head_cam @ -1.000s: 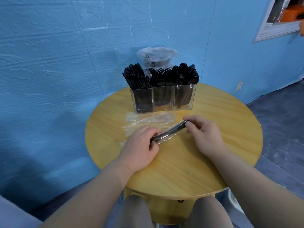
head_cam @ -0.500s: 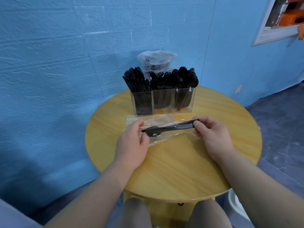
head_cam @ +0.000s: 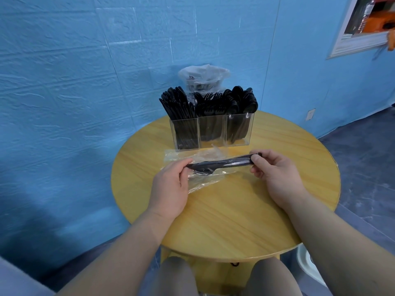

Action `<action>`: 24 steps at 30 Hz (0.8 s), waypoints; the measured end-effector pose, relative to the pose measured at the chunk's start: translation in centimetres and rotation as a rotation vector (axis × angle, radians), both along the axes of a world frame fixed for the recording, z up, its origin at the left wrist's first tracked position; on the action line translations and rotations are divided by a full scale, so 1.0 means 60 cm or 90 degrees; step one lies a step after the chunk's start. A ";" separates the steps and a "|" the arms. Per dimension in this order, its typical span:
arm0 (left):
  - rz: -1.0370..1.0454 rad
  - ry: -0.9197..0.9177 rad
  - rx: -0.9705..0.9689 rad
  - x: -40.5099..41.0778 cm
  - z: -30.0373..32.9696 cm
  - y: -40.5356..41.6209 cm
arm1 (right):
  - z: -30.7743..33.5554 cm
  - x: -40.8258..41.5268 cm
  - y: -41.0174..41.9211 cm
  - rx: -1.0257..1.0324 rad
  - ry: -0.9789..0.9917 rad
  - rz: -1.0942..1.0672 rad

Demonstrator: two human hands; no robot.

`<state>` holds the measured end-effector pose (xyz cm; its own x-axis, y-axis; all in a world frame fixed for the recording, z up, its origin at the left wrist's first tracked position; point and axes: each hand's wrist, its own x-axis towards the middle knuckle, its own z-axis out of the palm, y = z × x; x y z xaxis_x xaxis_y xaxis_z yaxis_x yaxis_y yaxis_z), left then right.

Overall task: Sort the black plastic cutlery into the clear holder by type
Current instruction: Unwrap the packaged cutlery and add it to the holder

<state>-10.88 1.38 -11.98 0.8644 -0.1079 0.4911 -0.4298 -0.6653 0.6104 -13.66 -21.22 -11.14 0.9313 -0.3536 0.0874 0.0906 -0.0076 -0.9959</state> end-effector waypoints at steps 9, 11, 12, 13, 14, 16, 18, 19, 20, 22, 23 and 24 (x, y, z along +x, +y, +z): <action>0.162 0.083 0.023 0.006 0.006 0.004 | -0.002 0.005 -0.009 0.099 0.000 -0.039; 0.168 0.045 0.083 0.003 0.007 0.003 | -0.005 0.007 -0.011 0.095 0.004 -0.050; 0.136 -0.001 0.122 0.000 0.008 0.001 | -0.005 0.007 -0.011 0.084 0.006 -0.054; 0.086 -0.036 0.179 -0.004 0.009 -0.002 | -0.006 0.008 -0.010 0.069 0.010 -0.058; 0.034 -0.043 0.246 -0.007 0.010 -0.006 | -0.006 0.008 -0.008 0.049 0.016 -0.065; -0.027 0.019 0.333 -0.006 0.007 -0.012 | -0.005 0.008 -0.006 0.007 0.030 -0.100; -0.025 0.067 0.362 0.003 -0.002 -0.011 | 0.002 0.005 -0.009 -0.012 0.044 -0.178; -0.018 0.071 0.373 0.008 -0.007 -0.011 | 0.009 0.002 -0.014 -0.016 0.052 -0.227; -0.013 0.069 0.385 0.011 -0.009 -0.011 | 0.017 -0.002 -0.022 -0.017 0.058 -0.278; -0.007 0.071 0.404 0.015 -0.011 -0.011 | 0.035 -0.015 -0.039 -0.005 0.052 -0.359; -0.005 0.071 0.411 0.016 -0.011 -0.011 | 0.042 -0.022 -0.047 0.004 0.040 -0.383; -0.005 0.067 0.418 0.015 -0.012 -0.011 | 0.048 -0.027 -0.053 0.014 0.027 -0.397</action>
<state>-9.96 0.70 -12.68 0.9024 -0.3618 0.2339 -0.3958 -0.9107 0.1184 -15.30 -24.42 -8.26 0.5513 -0.8332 0.0421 0.0362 -0.0265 -0.9990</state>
